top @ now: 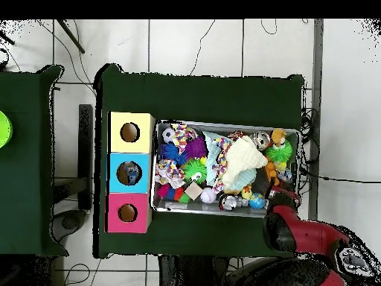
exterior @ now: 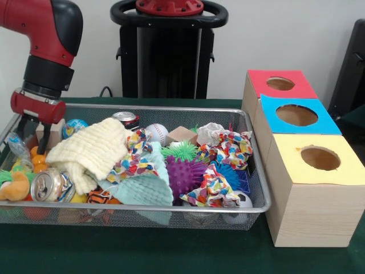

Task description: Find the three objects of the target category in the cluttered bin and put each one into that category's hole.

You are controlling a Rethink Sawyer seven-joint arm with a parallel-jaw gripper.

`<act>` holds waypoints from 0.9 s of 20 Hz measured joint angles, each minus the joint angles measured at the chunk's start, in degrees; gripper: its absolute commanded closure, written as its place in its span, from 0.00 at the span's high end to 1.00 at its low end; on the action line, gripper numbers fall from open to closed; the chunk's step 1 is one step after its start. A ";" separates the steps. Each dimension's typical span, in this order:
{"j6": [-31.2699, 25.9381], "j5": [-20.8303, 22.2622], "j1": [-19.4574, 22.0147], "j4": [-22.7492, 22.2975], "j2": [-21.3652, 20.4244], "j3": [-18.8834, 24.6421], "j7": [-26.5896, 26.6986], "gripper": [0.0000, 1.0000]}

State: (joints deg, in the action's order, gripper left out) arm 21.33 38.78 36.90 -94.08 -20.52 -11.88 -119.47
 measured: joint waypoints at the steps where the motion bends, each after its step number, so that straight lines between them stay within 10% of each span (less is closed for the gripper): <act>1: -0.01 0.00 0.01 0.07 0.02 0.00 0.00 1.00; 5: -0.01 0.01 0.00 0.52 0.19 0.00 0.00 1.00; 6: -0.01 -0.02 -0.06 0.74 0.34 0.17 0.00 0.00; 18: 0.00 -0.01 -0.05 1.24 0.23 0.31 0.00 0.00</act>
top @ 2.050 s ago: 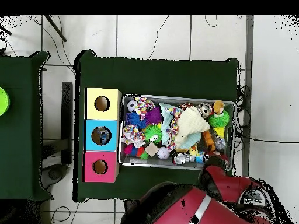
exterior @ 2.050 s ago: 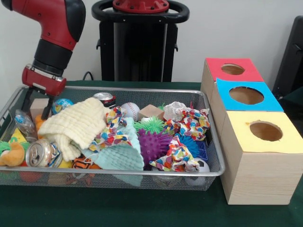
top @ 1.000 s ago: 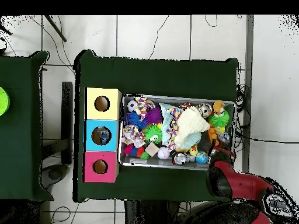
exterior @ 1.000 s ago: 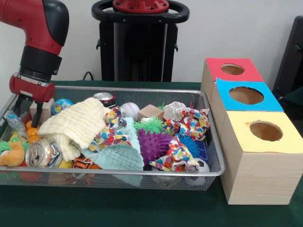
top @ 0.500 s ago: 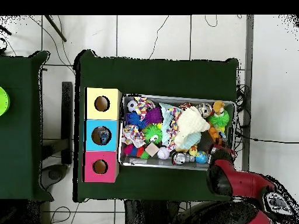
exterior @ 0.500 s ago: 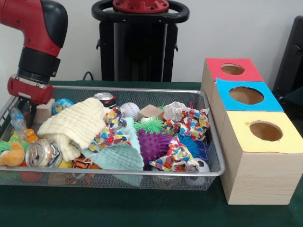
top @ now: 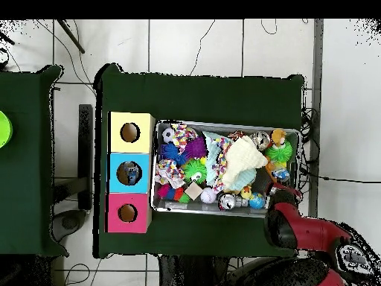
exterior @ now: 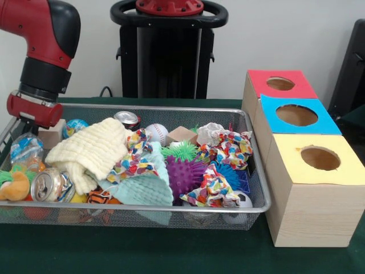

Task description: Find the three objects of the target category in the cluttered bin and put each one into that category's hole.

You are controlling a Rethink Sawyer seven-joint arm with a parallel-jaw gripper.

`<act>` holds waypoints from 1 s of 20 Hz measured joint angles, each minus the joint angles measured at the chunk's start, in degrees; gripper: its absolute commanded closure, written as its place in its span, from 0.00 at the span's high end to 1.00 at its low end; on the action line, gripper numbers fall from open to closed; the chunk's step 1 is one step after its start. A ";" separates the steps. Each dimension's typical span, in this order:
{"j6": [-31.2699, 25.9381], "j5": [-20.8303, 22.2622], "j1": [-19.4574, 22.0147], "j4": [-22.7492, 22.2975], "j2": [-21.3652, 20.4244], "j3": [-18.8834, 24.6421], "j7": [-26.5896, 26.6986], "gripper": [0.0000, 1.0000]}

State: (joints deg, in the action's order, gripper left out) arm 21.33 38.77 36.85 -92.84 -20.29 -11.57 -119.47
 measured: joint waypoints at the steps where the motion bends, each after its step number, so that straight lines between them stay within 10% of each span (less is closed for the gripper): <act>1: 0.00 0.00 0.00 0.01 -0.01 0.00 0.00 0.00; 20: -4.05 0.02 0.34 0.00 -1.49 4.32 0.00 0.00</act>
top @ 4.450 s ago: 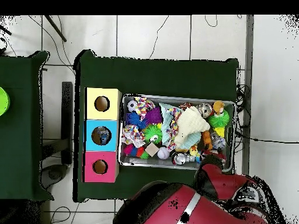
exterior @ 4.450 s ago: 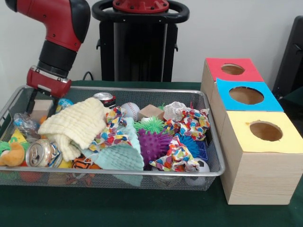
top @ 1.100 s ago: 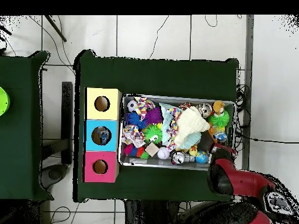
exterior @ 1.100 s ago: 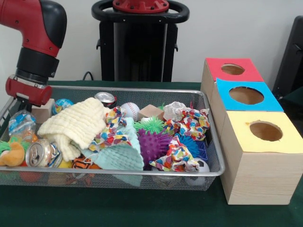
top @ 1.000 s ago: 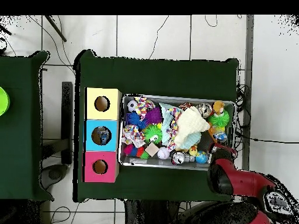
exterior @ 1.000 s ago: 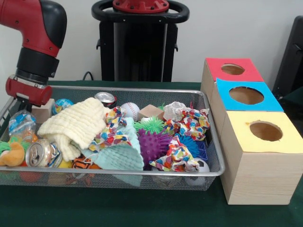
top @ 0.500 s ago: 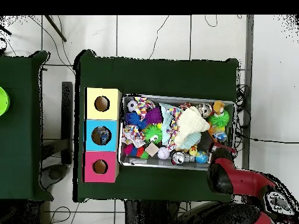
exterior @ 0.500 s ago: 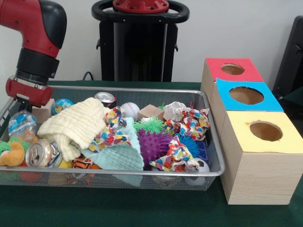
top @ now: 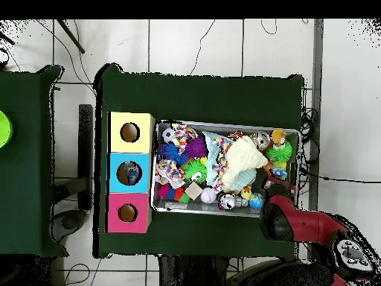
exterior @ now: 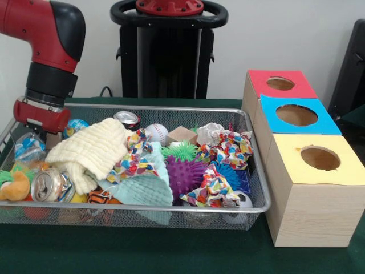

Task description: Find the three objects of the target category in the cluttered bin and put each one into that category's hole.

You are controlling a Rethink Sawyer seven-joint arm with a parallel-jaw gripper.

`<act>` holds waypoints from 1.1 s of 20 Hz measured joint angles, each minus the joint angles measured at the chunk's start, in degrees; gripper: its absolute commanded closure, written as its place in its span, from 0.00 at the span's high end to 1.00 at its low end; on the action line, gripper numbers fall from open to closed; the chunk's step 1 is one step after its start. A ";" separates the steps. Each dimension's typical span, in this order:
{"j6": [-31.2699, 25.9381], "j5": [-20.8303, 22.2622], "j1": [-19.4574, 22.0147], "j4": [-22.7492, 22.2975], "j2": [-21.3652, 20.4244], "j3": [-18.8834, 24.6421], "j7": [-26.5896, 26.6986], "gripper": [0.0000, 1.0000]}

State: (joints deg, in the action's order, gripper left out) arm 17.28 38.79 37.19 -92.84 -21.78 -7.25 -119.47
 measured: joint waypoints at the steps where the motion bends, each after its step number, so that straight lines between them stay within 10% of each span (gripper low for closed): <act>1: -0.32 0.01 -0.09 -0.01 -0.12 0.29 0.00 0.00; 10: -2.57 0.01 -0.94 0.00 -0.74 1.35 0.00 0.00; 11: -3.14 0.03 -0.95 -0.02 -0.89 1.71 0.00 1.00; 22: -4.51 0.02 -0.24 -0.02 -1.24 4.60 0.00 1.00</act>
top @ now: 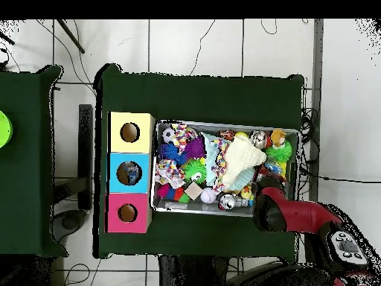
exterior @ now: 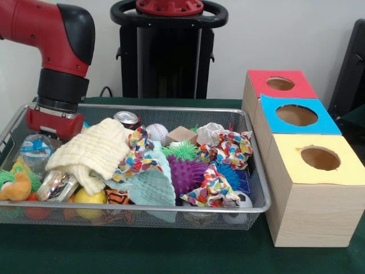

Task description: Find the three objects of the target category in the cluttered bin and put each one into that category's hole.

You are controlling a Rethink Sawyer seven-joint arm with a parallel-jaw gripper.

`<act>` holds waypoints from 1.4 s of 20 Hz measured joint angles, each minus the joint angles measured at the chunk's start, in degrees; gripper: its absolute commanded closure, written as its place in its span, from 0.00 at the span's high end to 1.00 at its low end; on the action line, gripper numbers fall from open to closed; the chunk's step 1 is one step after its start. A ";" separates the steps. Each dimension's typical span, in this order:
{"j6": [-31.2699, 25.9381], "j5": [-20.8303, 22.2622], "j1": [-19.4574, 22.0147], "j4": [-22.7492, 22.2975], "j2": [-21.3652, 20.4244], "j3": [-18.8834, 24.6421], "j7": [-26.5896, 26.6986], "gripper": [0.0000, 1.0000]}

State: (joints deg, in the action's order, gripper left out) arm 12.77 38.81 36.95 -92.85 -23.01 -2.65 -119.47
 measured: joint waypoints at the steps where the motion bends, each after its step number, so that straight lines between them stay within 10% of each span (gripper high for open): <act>1: 0.00 0.01 0.01 0.00 0.00 0.12 0.00 1.00; 12: -0.95 0.02 0.02 -0.38 -0.53 1.69 0.00 1.00; 28: -21.05 0.05 4.49 -9.95 -13.62 9.60 0.00 1.00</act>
State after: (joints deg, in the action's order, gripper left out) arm -8.28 38.86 41.44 -102.80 -36.63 6.95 -119.47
